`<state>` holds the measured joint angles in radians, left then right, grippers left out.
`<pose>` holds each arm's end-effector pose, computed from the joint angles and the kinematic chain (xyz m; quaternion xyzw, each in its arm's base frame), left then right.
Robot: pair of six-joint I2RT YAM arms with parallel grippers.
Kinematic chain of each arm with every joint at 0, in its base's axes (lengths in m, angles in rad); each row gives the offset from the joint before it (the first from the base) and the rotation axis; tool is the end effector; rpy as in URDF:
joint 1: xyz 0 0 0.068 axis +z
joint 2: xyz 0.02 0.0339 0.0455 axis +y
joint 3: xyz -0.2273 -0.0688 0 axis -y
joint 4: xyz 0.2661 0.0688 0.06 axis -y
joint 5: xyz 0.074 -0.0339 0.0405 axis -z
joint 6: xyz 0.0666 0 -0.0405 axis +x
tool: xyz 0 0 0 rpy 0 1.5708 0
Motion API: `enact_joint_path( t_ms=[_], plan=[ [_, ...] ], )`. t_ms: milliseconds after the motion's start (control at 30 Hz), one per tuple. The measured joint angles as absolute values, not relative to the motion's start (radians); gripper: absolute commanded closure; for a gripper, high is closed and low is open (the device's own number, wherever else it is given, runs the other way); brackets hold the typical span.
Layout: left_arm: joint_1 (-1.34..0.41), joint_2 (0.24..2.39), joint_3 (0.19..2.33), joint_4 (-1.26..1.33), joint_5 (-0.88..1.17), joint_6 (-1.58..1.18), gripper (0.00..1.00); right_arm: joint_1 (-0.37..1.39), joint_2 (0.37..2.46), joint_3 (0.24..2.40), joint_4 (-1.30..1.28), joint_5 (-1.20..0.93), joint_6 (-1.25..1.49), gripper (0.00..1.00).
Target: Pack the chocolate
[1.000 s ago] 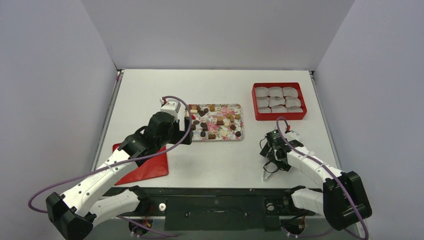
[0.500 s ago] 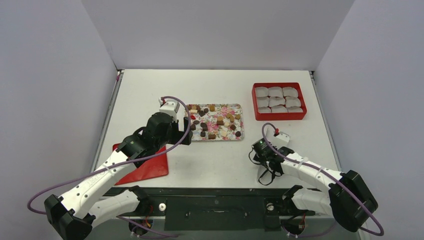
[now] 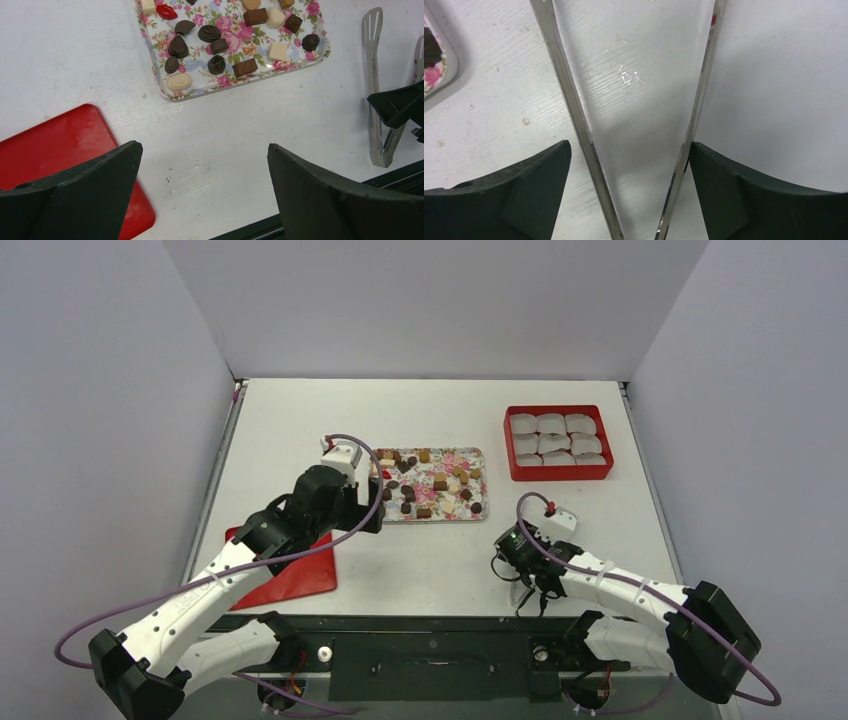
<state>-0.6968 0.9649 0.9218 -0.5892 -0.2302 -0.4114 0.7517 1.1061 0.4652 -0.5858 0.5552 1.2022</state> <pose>0.2176 -0.1623 0.2668 0.0746 0.8844 -0.1493 0.4359 0.1784 0.1187 0.0827 0.2574 0.9131 -0.0146 0.3159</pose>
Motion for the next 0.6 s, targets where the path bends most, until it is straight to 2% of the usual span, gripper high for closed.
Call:
enact_joint_path(
  t_ms=[600],
  plan=[
    [-0.692, 0.932, 0.922, -0.606, -0.223, -0.400, 0.04, 0.865, 1.153, 0.420, -0.545, 0.665, 1.281, 0.20]
  ],
)
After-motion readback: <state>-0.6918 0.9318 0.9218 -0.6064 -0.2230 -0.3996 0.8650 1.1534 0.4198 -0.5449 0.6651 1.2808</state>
